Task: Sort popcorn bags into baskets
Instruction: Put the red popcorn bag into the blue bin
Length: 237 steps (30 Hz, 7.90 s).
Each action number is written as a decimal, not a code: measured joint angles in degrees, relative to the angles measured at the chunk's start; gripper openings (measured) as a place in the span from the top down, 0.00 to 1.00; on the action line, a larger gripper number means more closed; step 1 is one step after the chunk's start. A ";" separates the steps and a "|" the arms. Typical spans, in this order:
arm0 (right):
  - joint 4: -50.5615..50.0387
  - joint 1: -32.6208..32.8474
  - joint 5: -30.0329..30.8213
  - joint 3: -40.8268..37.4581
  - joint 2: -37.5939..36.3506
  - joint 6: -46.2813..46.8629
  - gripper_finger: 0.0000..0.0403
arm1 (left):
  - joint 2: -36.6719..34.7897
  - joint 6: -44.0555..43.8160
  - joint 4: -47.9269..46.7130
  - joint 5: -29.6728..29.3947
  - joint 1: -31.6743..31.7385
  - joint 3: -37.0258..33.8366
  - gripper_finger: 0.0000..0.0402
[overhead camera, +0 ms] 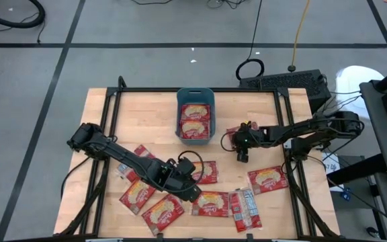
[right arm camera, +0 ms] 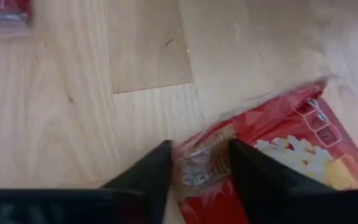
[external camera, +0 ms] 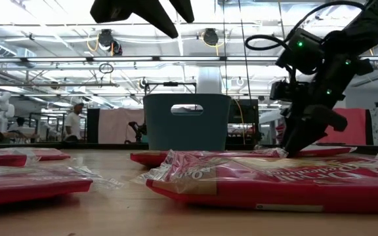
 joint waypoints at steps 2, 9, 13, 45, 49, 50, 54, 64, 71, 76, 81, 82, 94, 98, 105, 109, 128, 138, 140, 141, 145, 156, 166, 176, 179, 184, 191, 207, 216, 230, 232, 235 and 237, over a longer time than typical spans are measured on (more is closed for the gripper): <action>-0.27 0.26 0.03 0.00 -0.45 2.03 0.78 | 0.00 1.65 -0.02 -0.05 0.25 0.00 0.68; -2.00 3.28 -2.39 0.01 -6.09 12.87 0.98 | 0.00 3.12 1.48 2.45 0.47 0.00 0.68; -6.10 5.92 -4.55 2.58 -12.09 22.55 0.99 | 0.00 6.53 5.71 3.04 0.49 0.00 0.68; -19.53 21.37 -4.14 26.75 -21.91 46.62 1.00 | -12.39 34.75 14.26 16.38 17.82 0.00 0.29; -19.33 21.33 -4.09 29.80 -21.93 45.17 1.00 | -11.88 38.69 18.35 21.57 19.15 0.00 0.20; -19.38 21.28 -4.09 30.52 -21.92 44.62 1.00 | -11.72 39.65 19.56 21.71 19.24 0.00 0.19; -19.24 20.52 -4.11 32.75 -21.95 42.00 1.00 | -11.51 43.75 23.49 21.64 19.59 -0.01 0.22; -19.26 16.83 -9.35 33.75 -21.93 36.08 1.00 | -11.58 49.33 29.44 21.32 22.38 0.00 0.27; -17.64 13.27 -14.96 33.75 -21.93 31.84 1.00 | -10.21 52.87 28.97 28.86 23.46 -0.02 0.24; -16.65 10.65 -17.75 33.75 -21.93 28.34 1.00 | -8.76 52.65 29.42 32.42 23.46 0.00 0.31; -15.33 8.91 -19.33 33.75 -21.93 24.28 1.00 | -6.38 52.96 29.50 31.32 23.46 -0.04 0.41; -14.98 8.50 -19.83 33.76 -21.94 23.81 1.00 | -6.05 53.05 29.97 30.58 23.59 0.02 0.43; -12.93 5.28 -20.26 33.75 -21.95 23.67 1.00 | -4.82 56.89 30.24 28.45 23.91 0.00 0.92; -10.04 5.23 -14.90 35.17 -22.38 25.02 0.92 | -5.92 56.38 30.31 28.51 24.54 0.00 0.95; -11.18 5.13 -6.26 45.77 -20.70 22.74 0.68 | -12.56 65.32 28.90 29.07 25.30 -0.04 0.92; -12.48 5.15 -3.84 52.67 -18.05 21.86 0.59 | -17.16 74.29 27.39 30.12 25.61 -0.02 0.95; -27.75 11.10 2.38 66.82 0.78 9.47 0.55 | -25.23 88.53 7.78 27.21 32.88 -0.17 0.94; -31.72 6.31 5.37 66.79 -0.49 5.07 0.45 | -25.42 88.21 17.17 33.70 39.37 0.00 0.95; -33.17 5.18 5.14 66.79 -1.22 4.56 0.43 | -25.44 87.30 18.69 35.04 40.81 0.00 0.95; -33.35 4.58 4.98 66.77 -1.25 4.57 0.43 | -25.42 87.10 19.61 35.57 41.33 0.00 0.95; -35.07 3.57 4.83 66.71 -1.65 4.36 0.43 | -25.30 87.03 21.13 37.42 43.49 0.00 0.92; -34.03 7.96 12.66 66.73 -1.75 6.38 0.39 | -25.03 81.13 28.89 45.41 44.44 -5.48 0.94; -33.30 14.33 21.42 66.71 0.49 12.78 0.32 | -25.16 76.50 40.41 45.34 40.76 -10.15 0.94; -31.71 13.99 17.75 66.77 0.02 11.58 0.45 | -25.16 76.64 42.55 45.20 40.37 -11.58 0.89; -31.55 12.58 14.93 66.77 0.00 10.81 0.57 | -25.18 77.62 44.04 45.28 39.94 -11.58 0.88; -29.26 10.47 13.66 66.75 0.06 8.10 0.78 | -25.18 77.27 44.38 45.01 39.97 -11.58 0.88; -27.51 6.28 7.28 66.75 0.03 5.43 0.94 | -25.24 75.10 44.83 44.28 39.66 -11.58 0.87; -29.40 4.88 9.91 66.71 -3.11 2.62 0.96 | -32.07 60.09 37.05 24.83 39.73 -11.23 0.37; -18.57 8.87 9.99 66.84 -1.78 -31.35 0.92 | -42.14 43.93 14.69 18.54 41.61 -11.34 0.31; -6.82 8.41 47.01 66.71 13.52 -86.79 0.93 | -44.23 26.31 1.21 16.27 41.65 -11.37 0.45; -6.34 7.64 46.99 66.71 14.77 -87.32 0.93 | -43.87 23.75 3.88 16.08 41.82 -11.39 0.44; -5.00 6.95 46.93 66.71 15.99 -87.00 0.93 | -42.91 19.47 9.98 16.17 42.67 -11.32 0.39; -3.98 6.51 46.75 66.71 16.37 -85.63 0.92 | -41.92 16.77 12.14 16.17 43.93 -11.34 0.35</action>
